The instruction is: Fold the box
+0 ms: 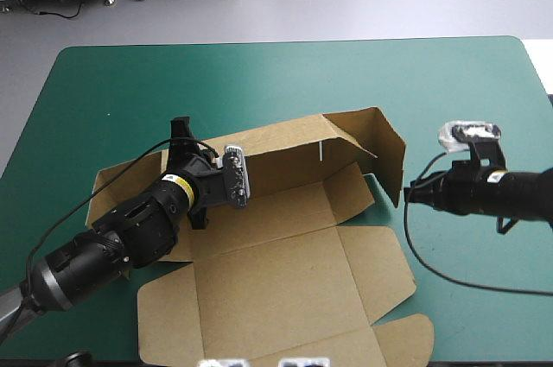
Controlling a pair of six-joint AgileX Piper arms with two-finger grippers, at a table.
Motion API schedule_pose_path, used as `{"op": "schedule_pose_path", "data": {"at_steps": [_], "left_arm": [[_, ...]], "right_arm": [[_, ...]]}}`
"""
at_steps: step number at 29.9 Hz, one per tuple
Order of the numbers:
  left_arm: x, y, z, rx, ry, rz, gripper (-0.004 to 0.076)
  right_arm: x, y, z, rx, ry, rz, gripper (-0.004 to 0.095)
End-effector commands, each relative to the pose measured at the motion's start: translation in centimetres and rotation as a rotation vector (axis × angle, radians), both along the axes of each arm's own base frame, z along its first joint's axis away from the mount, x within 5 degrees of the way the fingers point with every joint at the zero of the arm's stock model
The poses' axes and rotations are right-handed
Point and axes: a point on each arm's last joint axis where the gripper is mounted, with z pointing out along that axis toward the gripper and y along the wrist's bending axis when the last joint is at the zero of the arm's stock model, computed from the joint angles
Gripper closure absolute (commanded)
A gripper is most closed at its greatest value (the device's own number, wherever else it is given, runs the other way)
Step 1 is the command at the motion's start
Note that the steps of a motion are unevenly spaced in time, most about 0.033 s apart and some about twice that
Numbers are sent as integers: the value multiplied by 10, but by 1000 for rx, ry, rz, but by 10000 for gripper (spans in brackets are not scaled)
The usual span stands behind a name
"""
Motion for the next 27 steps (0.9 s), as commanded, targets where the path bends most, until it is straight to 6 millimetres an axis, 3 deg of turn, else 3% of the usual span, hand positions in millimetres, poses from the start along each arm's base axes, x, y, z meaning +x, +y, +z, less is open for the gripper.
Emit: {"op": "schedule_pose_path", "data": {"at_steps": [1,7,13,19,27], "left_arm": [[-1,-2,15,-41,-65,-30,729],[-2,-6,15,-50,-66,-48,729],[-6,-15,10,-26,-56,-82,729],[-5,-14,8,-15,-47,-68,729],[-6,-13,4,0,-31,-58,729]], "right_arm": [[23,4,38,57,-49,12,914],[60,9,75,92,-73,50,912],[83,37,102,-2,-99,106,911],[103,68,106,-162,-119,133,912],[139,77,98,-182,-99,121,912]]}}
